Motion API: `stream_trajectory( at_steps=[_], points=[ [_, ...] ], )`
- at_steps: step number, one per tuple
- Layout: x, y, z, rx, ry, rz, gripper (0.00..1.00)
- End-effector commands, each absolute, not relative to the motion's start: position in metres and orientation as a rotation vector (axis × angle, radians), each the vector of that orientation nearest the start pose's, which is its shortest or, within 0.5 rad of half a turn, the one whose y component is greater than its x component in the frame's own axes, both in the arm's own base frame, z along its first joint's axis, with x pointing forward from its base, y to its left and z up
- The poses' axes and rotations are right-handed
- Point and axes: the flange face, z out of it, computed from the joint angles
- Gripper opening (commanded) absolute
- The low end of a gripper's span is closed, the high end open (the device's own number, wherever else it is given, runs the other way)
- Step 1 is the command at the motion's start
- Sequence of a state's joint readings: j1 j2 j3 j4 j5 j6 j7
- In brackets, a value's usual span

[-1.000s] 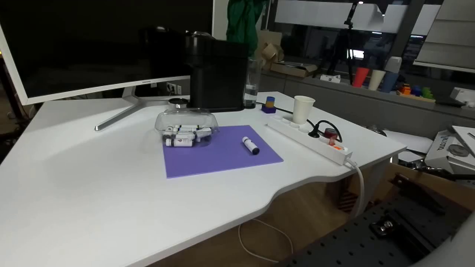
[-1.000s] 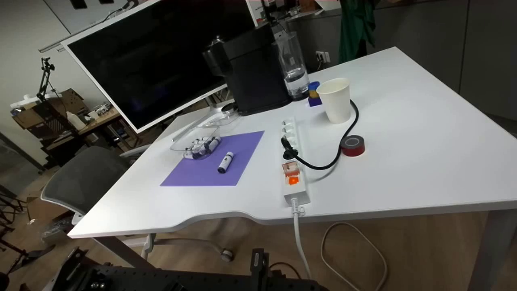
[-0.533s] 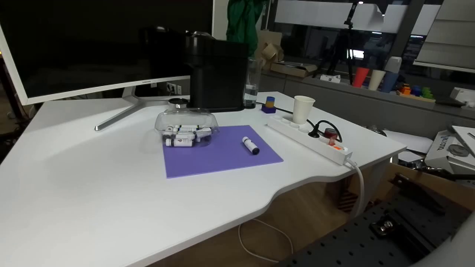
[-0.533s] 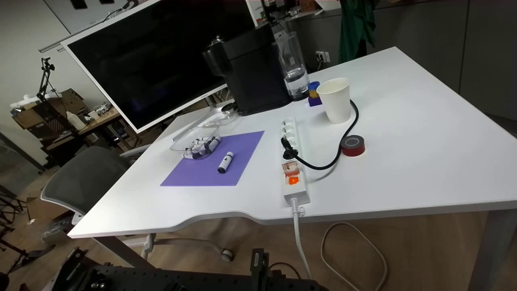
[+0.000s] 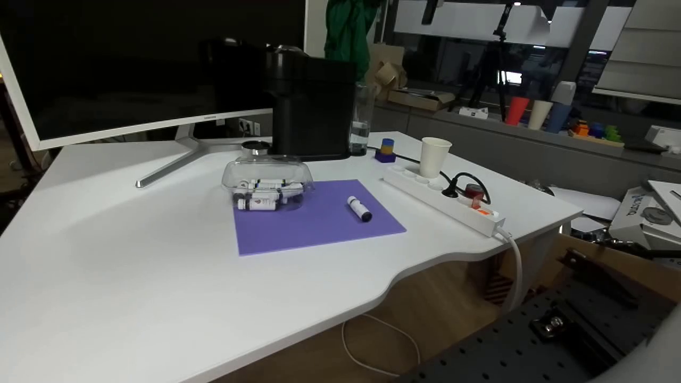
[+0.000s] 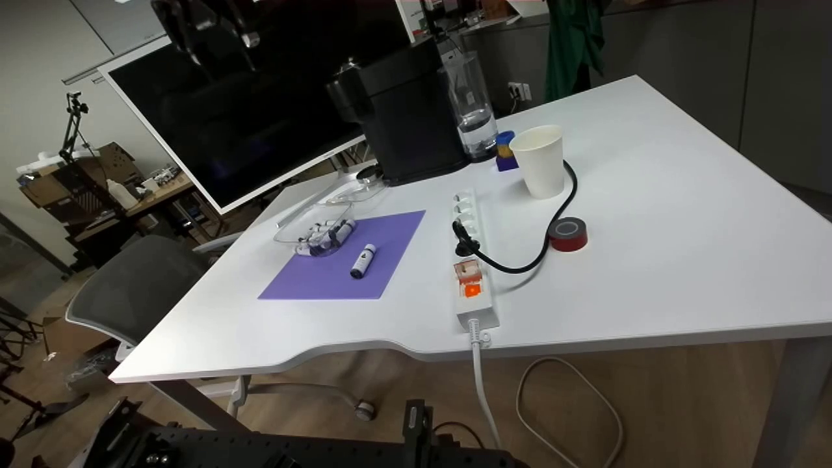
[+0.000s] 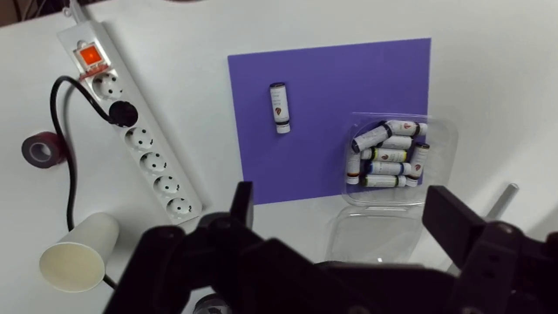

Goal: Place the bottle on the table in the container

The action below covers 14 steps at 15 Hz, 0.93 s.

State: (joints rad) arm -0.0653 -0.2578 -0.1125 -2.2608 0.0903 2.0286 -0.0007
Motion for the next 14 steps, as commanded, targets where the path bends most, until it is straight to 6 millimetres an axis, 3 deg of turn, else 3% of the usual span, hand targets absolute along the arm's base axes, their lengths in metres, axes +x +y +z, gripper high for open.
stream_trajectory(
  at_steps=[1,5,10,14],
  points=[
    [0.472,-0.074,0.41,-3.108,0.258,-0.103,1.0],
    [0.464,-0.067,0.336,-3.149,0.223,-0.154,1.0],
    [0.436,-0.067,0.258,-3.147,0.26,-0.188,1.0],
    [0.421,-0.066,0.216,-3.14,0.281,-0.138,1.0]
  ],
)
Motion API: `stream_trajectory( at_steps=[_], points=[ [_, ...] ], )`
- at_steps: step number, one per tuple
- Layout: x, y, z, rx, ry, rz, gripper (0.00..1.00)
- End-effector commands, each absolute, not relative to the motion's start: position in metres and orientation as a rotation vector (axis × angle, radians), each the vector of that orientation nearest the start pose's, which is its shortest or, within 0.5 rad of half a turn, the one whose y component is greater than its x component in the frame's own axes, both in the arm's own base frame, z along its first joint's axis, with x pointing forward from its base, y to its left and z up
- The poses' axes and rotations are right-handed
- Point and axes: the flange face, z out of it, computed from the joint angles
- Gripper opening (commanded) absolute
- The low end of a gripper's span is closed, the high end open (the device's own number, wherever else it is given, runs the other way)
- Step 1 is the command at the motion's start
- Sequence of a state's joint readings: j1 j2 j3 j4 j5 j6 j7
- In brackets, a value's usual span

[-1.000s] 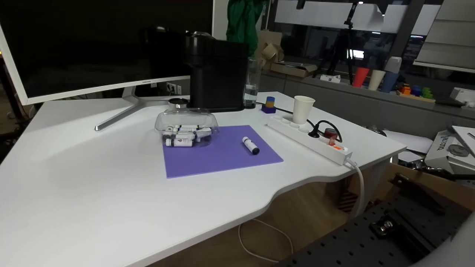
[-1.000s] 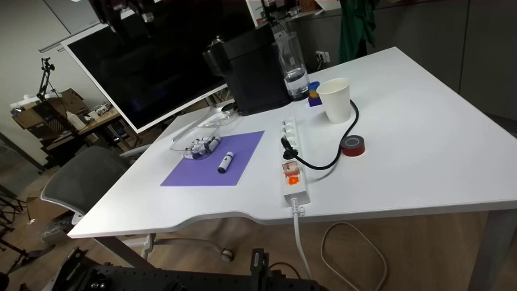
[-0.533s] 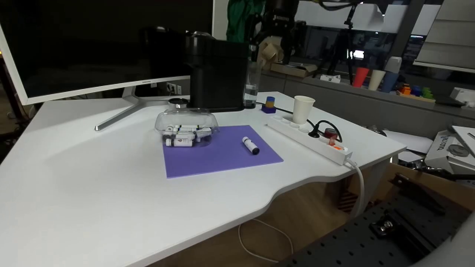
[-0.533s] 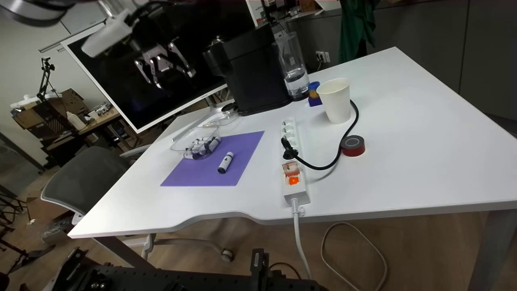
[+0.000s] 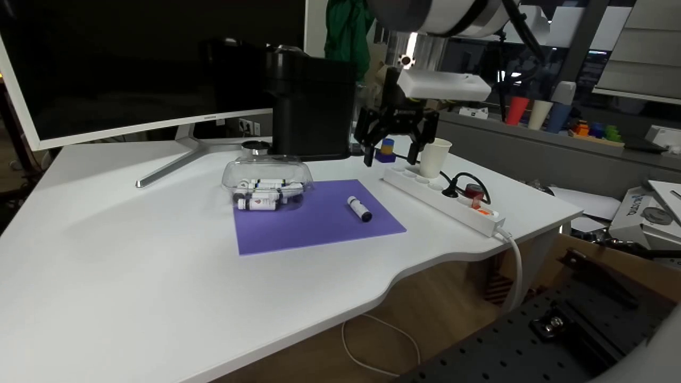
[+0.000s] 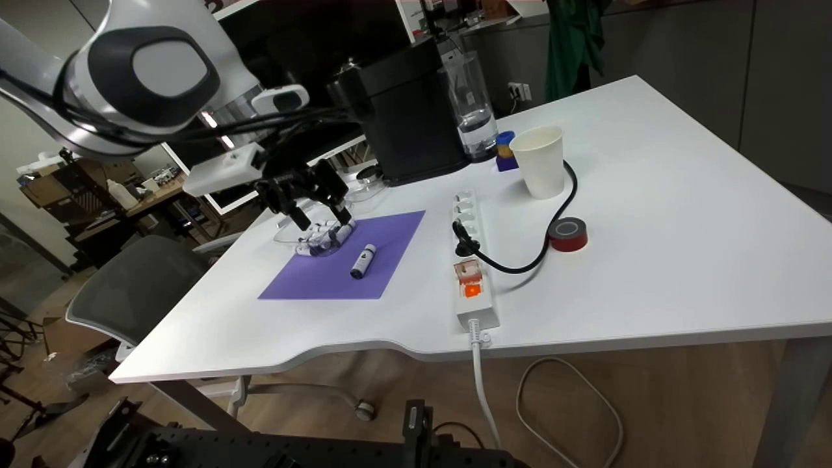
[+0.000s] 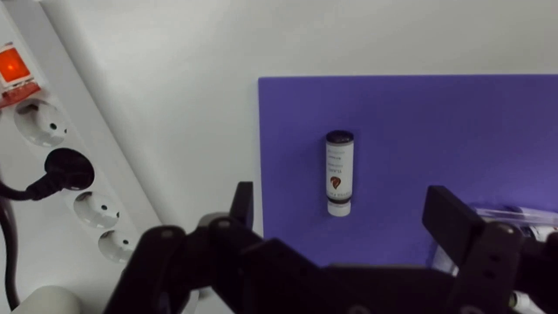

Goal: Place the bottle on the table in the container

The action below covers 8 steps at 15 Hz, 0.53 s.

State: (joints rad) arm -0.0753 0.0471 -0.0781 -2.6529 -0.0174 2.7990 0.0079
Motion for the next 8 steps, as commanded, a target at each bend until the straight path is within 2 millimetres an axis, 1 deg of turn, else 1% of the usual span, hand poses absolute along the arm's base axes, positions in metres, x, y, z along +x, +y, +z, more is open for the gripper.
stream_trajectory(
  at_steps=[1,2,3,5,7,8],
  points=[
    [0.425,-0.065,0.226,-3.147,0.232,-0.139,1.0],
    [0.424,-0.065,0.219,-3.149,0.226,-0.124,1.0],
    [0.424,-0.064,0.217,-3.149,0.224,-0.119,1.0],
    [0.425,-0.064,0.219,-3.149,0.223,-0.126,1.0],
    [0.43,-0.069,0.208,-3.176,0.198,-0.104,1.0],
    [0.432,-0.071,0.199,-3.183,0.184,-0.077,1.0]
  ],
)
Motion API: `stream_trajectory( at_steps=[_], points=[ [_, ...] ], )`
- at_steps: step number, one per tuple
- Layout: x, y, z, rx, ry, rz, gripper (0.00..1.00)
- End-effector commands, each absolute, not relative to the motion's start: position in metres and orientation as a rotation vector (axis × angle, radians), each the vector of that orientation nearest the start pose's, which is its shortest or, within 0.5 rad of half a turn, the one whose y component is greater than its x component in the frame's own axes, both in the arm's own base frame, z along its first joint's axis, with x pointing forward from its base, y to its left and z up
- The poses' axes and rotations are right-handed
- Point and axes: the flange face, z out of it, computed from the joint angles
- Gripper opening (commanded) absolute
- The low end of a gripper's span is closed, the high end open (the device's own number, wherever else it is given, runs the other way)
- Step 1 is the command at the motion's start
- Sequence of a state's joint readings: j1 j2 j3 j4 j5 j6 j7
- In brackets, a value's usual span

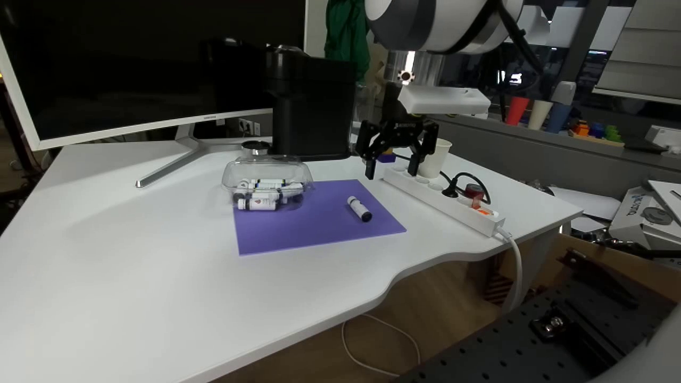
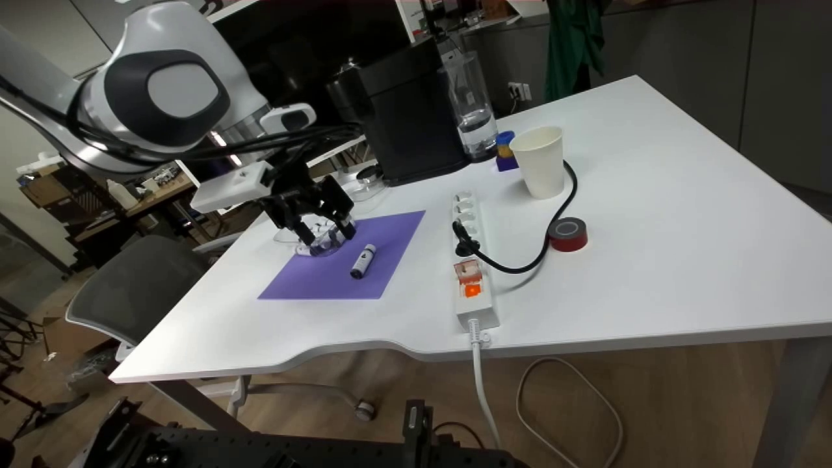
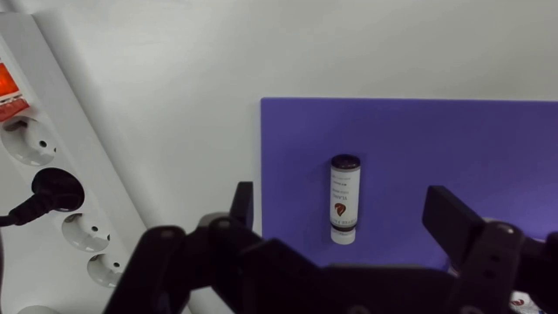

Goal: Place the bottle on the table in the container

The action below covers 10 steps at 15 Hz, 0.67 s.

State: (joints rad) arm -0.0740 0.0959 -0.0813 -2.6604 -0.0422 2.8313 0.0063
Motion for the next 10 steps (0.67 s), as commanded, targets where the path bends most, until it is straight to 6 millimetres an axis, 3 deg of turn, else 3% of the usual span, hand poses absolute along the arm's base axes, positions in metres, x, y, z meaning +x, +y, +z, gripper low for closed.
stream_trajectory(
  at_steps=[1,10],
  points=[
    [0.434,-0.072,0.191,-3.187,0.174,-0.062,1.0],
    [0.461,-0.065,0.129,-3.19,0.079,-0.047,1.0]
  ],
)
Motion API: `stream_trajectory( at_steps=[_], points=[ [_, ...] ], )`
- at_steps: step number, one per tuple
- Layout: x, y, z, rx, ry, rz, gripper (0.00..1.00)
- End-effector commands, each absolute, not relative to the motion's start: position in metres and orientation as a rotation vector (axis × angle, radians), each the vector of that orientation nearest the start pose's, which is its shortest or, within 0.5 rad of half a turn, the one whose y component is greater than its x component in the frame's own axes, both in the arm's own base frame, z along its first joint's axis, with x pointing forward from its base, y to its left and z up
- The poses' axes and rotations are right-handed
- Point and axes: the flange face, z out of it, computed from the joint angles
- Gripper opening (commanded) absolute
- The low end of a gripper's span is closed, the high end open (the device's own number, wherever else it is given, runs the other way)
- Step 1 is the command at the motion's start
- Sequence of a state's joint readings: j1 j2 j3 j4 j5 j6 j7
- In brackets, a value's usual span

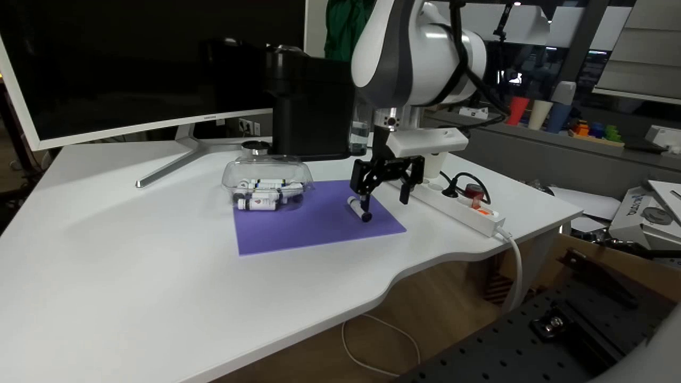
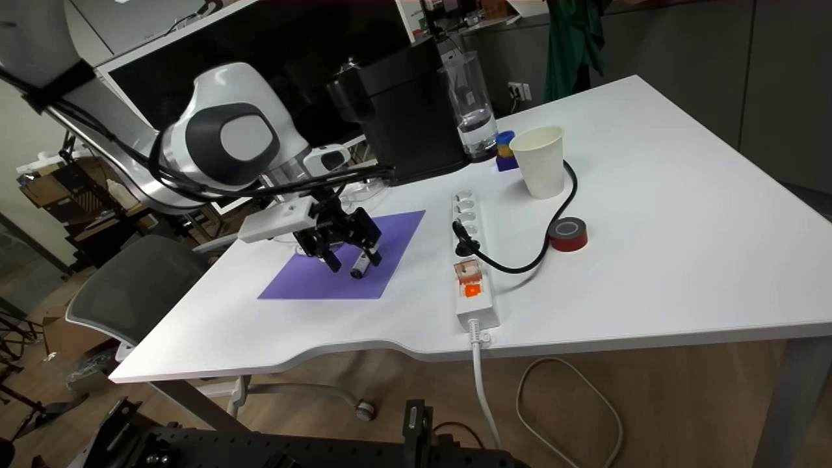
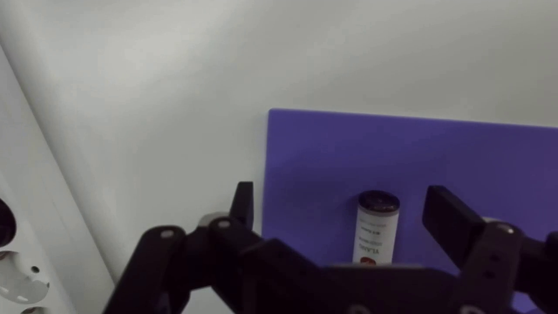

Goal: Place the bottle on the table in the container

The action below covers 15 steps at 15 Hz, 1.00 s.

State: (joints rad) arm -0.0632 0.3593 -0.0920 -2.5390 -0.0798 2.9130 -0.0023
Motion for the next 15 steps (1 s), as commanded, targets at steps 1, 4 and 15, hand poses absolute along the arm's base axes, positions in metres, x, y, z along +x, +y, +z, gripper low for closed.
stream_trajectory(
  at_steps=[1,4,15],
  points=[
    [0.464,-0.063,0.124,-3.189,0.07,-0.055,1.0],
    [0.472,-0.058,0.113,-3.182,0.05,-0.064,0.75],
    [0.501,-0.054,0.129,-3.175,0.01,-0.219,0.05]
  ],
)
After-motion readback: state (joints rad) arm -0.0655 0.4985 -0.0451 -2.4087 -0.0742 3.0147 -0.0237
